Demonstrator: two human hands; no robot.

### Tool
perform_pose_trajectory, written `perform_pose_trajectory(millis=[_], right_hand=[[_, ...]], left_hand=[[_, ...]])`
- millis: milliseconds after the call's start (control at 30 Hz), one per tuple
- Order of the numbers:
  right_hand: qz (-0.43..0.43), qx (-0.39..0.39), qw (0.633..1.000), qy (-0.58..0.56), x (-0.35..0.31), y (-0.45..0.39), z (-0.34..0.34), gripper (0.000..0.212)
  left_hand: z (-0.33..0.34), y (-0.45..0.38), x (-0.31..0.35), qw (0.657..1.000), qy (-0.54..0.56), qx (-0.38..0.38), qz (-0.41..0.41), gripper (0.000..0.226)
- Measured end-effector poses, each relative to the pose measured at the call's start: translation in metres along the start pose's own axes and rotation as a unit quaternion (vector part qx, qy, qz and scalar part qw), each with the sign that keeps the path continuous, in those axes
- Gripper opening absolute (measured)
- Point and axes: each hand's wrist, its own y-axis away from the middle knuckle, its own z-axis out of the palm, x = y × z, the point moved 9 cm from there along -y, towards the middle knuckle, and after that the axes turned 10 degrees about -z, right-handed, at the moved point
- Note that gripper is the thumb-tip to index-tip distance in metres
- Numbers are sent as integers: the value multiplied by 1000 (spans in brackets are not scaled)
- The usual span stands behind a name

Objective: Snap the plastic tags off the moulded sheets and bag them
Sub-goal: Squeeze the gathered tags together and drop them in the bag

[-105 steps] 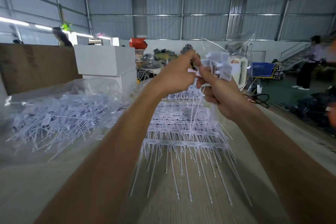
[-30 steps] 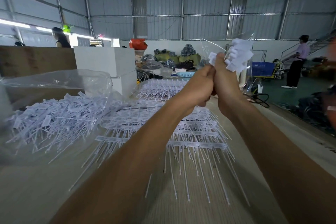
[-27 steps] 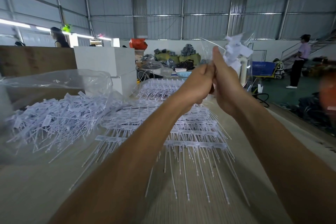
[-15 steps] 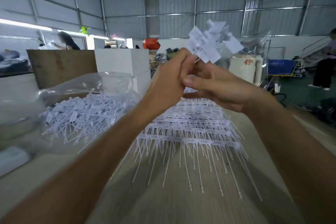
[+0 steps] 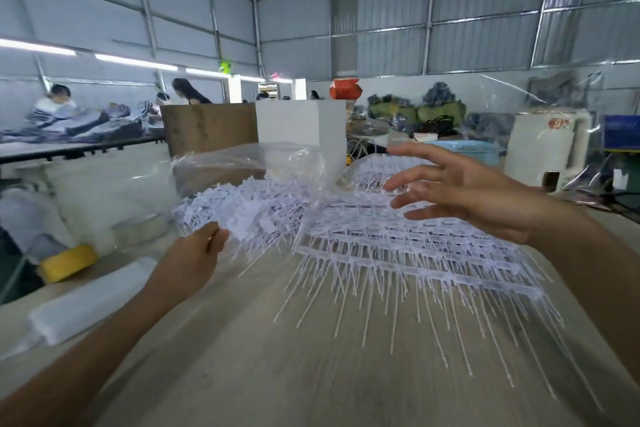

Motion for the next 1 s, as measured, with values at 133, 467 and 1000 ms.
perform_pose_trajectory(millis=[133,467,1000], right_hand=[[11,-10,1000,6,9,2,-2,60],[52,-44,996,51,25,8,-7,57],[67,15,994,84,32,16,-37,46]], left_hand=[[15,-24,-26,985,67,-67,-142,32],[96,-120,91,944,193,-210,-163,17],[116,-156,104,991,-100,-69,-57,20]])
